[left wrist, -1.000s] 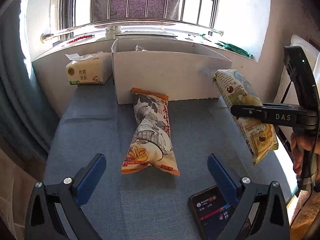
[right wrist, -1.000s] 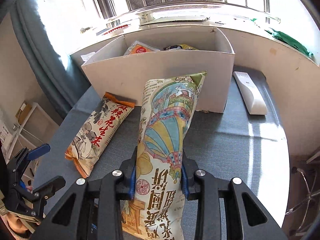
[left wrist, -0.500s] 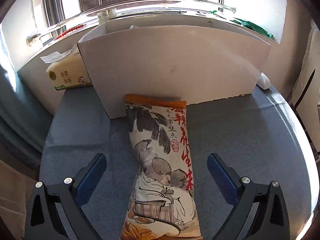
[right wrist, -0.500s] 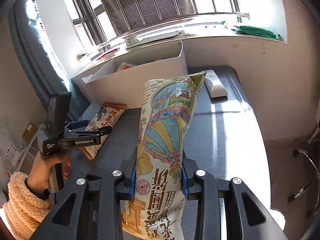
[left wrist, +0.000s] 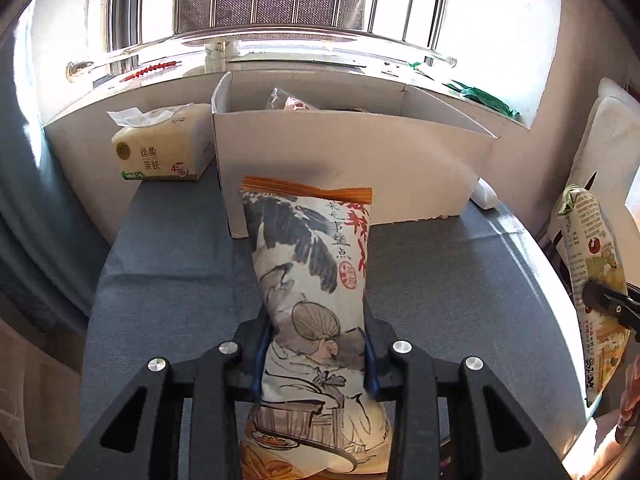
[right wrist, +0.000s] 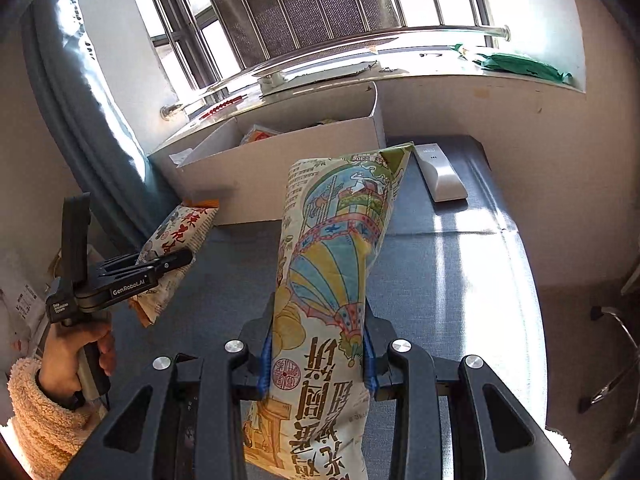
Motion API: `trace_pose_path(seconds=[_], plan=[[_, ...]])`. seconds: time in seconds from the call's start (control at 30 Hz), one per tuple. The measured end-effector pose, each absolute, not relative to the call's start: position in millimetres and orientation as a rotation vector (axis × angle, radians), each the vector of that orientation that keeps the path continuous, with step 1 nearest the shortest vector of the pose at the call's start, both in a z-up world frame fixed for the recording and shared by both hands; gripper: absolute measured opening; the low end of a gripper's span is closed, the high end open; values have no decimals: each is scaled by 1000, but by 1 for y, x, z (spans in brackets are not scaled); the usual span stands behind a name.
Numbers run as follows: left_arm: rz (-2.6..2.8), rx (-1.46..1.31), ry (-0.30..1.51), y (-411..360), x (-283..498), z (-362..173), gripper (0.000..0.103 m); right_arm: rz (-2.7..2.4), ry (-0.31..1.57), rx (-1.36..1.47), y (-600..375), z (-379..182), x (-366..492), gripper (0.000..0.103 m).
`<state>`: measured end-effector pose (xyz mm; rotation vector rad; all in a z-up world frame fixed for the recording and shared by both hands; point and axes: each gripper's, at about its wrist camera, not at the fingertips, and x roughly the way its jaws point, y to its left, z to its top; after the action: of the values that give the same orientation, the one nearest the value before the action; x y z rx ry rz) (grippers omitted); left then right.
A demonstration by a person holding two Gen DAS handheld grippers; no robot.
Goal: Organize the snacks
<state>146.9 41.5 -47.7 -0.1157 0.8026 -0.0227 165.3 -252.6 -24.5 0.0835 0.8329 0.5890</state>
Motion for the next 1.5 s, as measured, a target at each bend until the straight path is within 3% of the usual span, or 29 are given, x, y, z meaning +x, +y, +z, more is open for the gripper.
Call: trace_pose_path(seconds=[0.2,0.4,0.7,0.8,0.87,0.9,0.93,1.2,1.5], plan=[[-84,-176,668,56,151,23,40,645,783,71,-229,13,213,37],[-141,-209,605,65,226,71,39,689,776,70,-183,51,297,37],[-98,-216,710,75,346,51,40,610,852,-25,-132,52,410,37],[-77,-225,764,79,362,34,48,588,867,-47,-128,40,424,37],[-83,-227,774,80,362,26,90,577,882,-58,-126,32,429,46],[-66,-214,769,80,359,24,102,573,891,-59,-126,28,430,75],[-58,-198,764,79,355,23,103,562,899,-59,-128,26,431,103],[0,-110,694,70,316,38,103,551,777,-51,-136,49,395,103],[160,-25,493,55,216,77,103,486,509,-247,-139,82,272,103]])
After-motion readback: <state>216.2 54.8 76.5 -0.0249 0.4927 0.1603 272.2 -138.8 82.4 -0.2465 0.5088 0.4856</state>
